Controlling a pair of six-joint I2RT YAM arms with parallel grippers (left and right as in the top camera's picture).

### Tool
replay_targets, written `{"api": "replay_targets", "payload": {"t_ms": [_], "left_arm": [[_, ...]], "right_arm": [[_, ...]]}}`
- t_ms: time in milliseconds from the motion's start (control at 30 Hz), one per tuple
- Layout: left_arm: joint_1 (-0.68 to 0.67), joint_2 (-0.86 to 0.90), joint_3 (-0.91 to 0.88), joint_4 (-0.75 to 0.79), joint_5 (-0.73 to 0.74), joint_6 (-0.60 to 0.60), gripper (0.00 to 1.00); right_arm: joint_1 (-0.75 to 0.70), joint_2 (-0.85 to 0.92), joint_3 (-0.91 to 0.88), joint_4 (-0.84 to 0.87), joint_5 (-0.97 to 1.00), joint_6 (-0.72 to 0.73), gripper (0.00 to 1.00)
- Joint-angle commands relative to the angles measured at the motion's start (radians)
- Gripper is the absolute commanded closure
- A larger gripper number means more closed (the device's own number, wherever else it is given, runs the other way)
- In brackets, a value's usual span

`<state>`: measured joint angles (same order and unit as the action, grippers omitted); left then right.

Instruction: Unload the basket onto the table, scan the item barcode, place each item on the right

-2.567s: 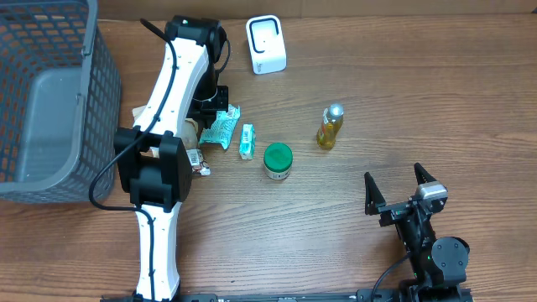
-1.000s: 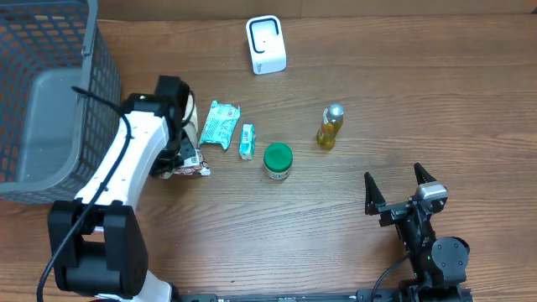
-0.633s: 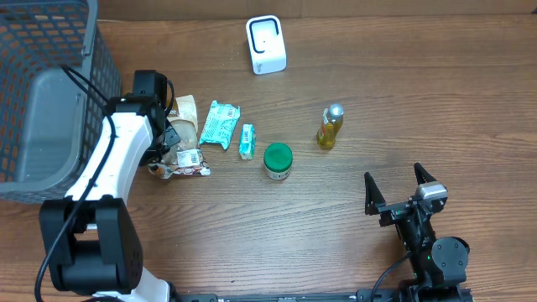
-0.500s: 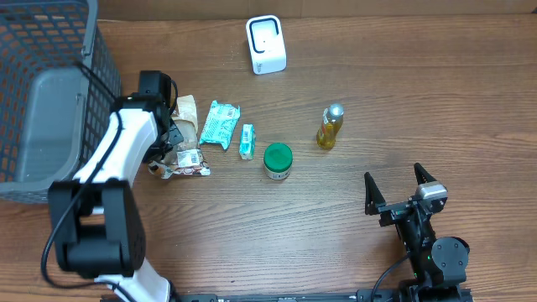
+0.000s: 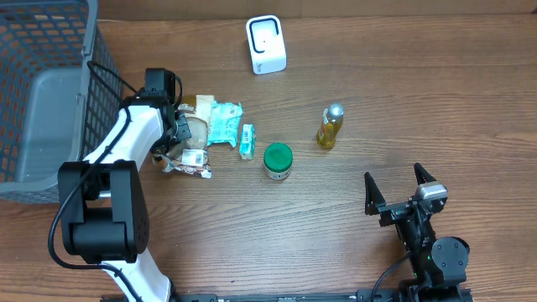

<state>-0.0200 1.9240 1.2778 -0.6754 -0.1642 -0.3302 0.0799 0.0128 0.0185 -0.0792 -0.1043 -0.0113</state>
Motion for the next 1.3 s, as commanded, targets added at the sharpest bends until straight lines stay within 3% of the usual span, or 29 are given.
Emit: {"api": "replay_targets", "payload": {"t_ms": [0, 167, 400, 600, 800, 867, 933, 967, 1000, 1267], "left_arm": [[-0.016, -0.003, 0.058, -0.019, 0.038, 0.055, 0.96], [-0.014, -0.003, 0.266, -0.204, -0.063, 0.053, 0.96], [-0.013, -0.003, 0.661, -0.479, -0.011, 0.024, 0.96], [-0.012, -0.003, 0.919, -0.552, 0.014, -0.015, 0.92], [-0.012, -0.003, 1.036, -0.545, 0.016, -0.014, 0.75], [-0.013, -0.003, 1.035, -0.556, 0.016, -0.014, 0.62], [-0.012, -0.002, 1.035, -0.572, 0.016, -0.014, 0.35], [-0.012, -0.002, 1.035, -0.578, 0.014, -0.014, 0.14], [-0.012, -0.002, 1.035, -0.581, 0.010, -0.014, 0.00], [-0.013, -0.002, 1.035, -0.585, 0.008, -0.014, 0.00]], "right_arm": [[-0.002, -0.010, -0.011, 0.005, 0.001, -0.005, 0.00], [-0.002, -0.010, -0.011, 0.005, 0.001, -0.005, 0.00], [-0.002, -0.010, -0.011, 0.005, 0.001, -0.005, 0.00], [-0.002, -0.010, -0.011, 0.005, 0.001, -0.005, 0.00], [-0.002, -0.010, -0.011, 0.005, 0.001, -0.005, 0.00], [-0.002, -0.010, -0.011, 0.005, 0.001, -0.005, 0.00], [-0.002, -0.010, -0.011, 0.005, 0.001, -0.005, 0.00], [-0.002, -0.010, -0.011, 0.005, 0.001, -0.005, 0.00], [-0.002, -0.010, -0.011, 0.005, 0.001, -0.005, 0.00], [-0.002, -0.010, -0.011, 0.005, 0.001, -0.005, 0.00]]}}
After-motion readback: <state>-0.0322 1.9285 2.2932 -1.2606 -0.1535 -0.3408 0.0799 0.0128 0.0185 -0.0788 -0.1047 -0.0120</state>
